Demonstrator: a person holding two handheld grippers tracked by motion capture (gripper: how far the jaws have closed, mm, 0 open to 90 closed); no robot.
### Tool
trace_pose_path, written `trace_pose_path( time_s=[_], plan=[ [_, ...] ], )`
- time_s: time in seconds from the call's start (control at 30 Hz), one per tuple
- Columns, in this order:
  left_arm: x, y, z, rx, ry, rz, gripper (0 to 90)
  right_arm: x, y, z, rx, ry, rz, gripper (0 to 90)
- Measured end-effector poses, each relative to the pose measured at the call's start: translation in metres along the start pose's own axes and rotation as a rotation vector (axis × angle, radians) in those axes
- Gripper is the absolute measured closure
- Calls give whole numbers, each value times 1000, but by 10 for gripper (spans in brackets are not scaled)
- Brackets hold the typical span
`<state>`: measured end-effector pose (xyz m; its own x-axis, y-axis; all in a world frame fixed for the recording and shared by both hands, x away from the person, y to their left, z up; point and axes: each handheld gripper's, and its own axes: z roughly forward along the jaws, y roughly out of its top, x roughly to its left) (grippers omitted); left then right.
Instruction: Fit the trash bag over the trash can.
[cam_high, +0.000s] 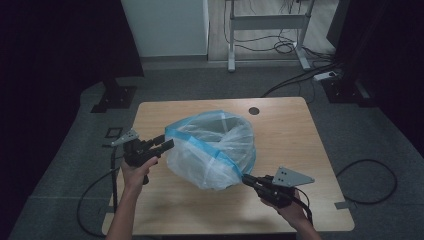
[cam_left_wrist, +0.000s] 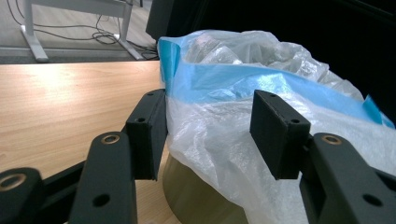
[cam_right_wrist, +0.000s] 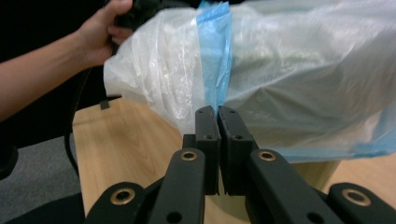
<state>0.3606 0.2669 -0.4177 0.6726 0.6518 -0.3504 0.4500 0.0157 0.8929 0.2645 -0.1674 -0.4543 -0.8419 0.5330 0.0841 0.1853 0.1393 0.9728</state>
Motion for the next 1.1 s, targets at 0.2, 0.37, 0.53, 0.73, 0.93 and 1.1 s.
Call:
trace_pose_path(
  time_s=[0.2, 0.37, 0.53, 0.73, 0.93, 1.1],
  plan=[
    [-2, 2, -2, -6, -5, 6, 461, -2, -11, 6, 24, 0, 20, 865],
    [-4, 5, -5, -10, -16, 4, 459, -5, -17, 9, 34, -6, 31, 869],
    [-10, 6, -3, 7, -39, 9, 433, -2, -19, 14, 64, -18, 6, 870],
    [-13, 5, -1, 23, -50, 17, 402, -1, -11, 5, 14, -71, 7, 633],
    [-14, 5, 1, 27, -47, 24, 405, 2, 15, -9, -59, -90, 9, 484],
    [-14, 6, 0, 23, -43, 21, 407, 3, 37, -7, -67, -63, 12, 455]
  ],
)
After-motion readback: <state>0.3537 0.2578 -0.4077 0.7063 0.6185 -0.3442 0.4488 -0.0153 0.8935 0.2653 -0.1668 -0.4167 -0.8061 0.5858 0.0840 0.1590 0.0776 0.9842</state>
